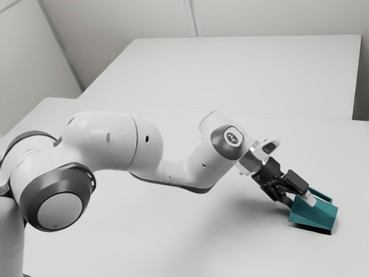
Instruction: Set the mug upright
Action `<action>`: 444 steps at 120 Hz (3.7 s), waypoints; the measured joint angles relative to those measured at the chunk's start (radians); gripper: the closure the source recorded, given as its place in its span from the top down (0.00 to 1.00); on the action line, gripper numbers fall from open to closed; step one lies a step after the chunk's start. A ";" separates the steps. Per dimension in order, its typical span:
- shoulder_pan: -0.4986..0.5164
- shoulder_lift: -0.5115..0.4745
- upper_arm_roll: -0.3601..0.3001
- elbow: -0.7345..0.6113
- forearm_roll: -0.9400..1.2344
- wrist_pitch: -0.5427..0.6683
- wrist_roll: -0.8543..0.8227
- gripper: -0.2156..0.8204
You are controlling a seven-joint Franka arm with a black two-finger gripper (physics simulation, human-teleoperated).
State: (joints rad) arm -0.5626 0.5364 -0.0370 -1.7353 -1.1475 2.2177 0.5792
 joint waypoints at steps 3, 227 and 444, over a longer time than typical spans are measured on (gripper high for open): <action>-0.001 0.003 0.000 0.003 -0.001 0.000 0.002 0.77; 0.129 -0.335 0.012 -0.049 0.600 -0.181 -0.127 0.04; 0.400 -0.580 0.014 -0.493 1.294 -0.241 -0.558 0.03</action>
State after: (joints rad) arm -0.1623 -0.0439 -0.0232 -2.2285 0.1469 1.9769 0.0213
